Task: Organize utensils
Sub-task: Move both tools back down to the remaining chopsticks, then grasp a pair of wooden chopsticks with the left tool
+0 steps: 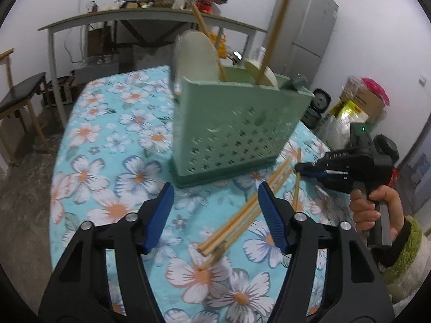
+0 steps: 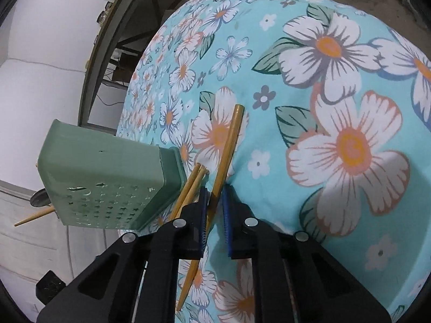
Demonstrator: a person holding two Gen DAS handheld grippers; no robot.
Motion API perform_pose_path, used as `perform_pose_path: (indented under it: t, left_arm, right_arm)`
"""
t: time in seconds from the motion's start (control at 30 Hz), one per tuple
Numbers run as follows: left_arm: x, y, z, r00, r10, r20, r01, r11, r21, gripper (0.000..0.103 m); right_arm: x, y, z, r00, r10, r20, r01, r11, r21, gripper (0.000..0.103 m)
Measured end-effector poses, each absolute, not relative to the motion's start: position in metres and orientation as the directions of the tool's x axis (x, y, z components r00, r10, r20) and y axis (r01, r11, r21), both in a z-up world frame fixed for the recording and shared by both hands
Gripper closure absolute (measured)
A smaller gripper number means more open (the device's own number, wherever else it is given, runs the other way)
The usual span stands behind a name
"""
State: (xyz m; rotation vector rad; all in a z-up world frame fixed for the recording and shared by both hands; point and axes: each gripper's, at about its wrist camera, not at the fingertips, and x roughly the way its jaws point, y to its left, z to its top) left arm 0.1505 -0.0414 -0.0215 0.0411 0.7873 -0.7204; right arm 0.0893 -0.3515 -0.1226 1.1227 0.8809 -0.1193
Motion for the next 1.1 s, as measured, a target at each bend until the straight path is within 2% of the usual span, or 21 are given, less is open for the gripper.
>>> perform_pose_path:
  t: [0.3,0.53,0.93,1.0,1.03,1.1]
  left_arm:
    - [0.156,-0.083,-0.047,0.366,-0.568,-0.737,0.685,0.701,-0.199,0.057]
    - [0.17,-0.111,-0.071,0.318,-0.484,-0.815,0.712,0.69,-0.132,0.072]
    - [0.166,-0.141,-0.083,0.312,-0.419,-0.853,0.761,0.648,-0.04,0.073]
    - [0.164,-0.145,-0.083,0.307,-0.422,-0.853,0.772,0.635,-0.036,0.081]
    - [0.163,-0.146,-0.082,0.301,-0.428,-0.852,0.777,0.628,-0.041,0.089]
    - [0.16,-0.15,-0.081,0.314,-0.424,-0.849,0.779,0.626,-0.024,0.094]
  right_arm:
    - [0.052,-0.353,-0.121,0.659,0.387,-0.645,0.474,0.452,0.756,0.092]
    - [0.038,-0.351,-0.124,0.667,0.403,-0.626,0.466,0.43,0.773,0.092]
    - [0.036,-0.353,-0.127,0.673,0.41,-0.615,0.457,0.423,0.782,0.092]
    - [0.036,-0.353,-0.128,0.674,0.409,-0.616,0.456,0.425,0.782,0.092]
    - [0.036,-0.354,-0.128,0.675,0.411,-0.613,0.455,0.424,0.783,0.092]
    - [0.036,-0.354,-0.128,0.676,0.41,-0.612,0.454,0.423,0.784,0.092]
